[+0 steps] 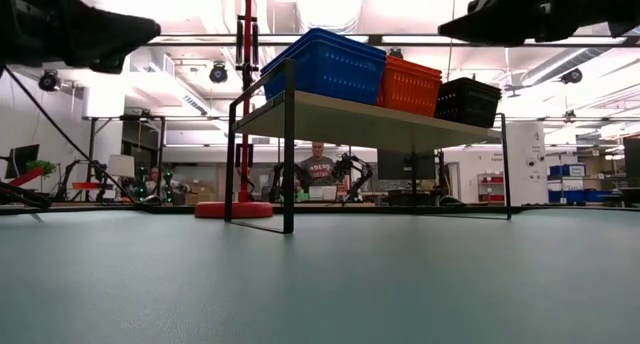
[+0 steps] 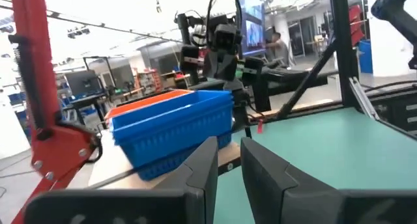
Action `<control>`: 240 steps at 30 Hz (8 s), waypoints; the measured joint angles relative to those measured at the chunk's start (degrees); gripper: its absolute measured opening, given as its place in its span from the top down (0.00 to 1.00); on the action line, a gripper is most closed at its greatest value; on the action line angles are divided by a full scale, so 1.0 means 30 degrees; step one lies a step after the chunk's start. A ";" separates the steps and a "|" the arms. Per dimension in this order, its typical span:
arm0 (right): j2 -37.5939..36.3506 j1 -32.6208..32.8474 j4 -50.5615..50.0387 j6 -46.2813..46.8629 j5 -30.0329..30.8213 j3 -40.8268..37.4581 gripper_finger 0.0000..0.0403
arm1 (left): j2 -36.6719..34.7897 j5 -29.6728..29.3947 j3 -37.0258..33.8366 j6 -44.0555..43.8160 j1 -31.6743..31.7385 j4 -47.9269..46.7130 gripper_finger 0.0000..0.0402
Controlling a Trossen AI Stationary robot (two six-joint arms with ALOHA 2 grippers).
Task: Stack baskets on shelf by color
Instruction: Adjust the stack of black baskets on the shelf, then return to Home Position
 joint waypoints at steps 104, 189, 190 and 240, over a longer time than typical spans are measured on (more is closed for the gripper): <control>-1.2354 -0.0379 0.2970 -0.1073 0.0980 -0.8151 0.98 | -0.2325 -0.2907 -0.0437 -0.0919 0.0031 -0.3501 0.87; 0.0480 -0.1581 -1.0873 1.7781 1.2038 0.1677 0.98 | -0.2325 -0.2907 -0.0444 -0.0919 0.0031 -0.3501 0.87; 0.0676 -0.1649 -1.0878 1.7768 1.2039 0.1754 0.98 | -0.2325 -0.2907 -0.0443 -0.0919 0.0031 -0.3508 0.87; -0.2132 0.3999 1.1916 0.0109 0.2573 -0.6778 0.98 | -0.2319 -0.2914 -0.0442 -0.0919 0.0031 -0.3501 0.87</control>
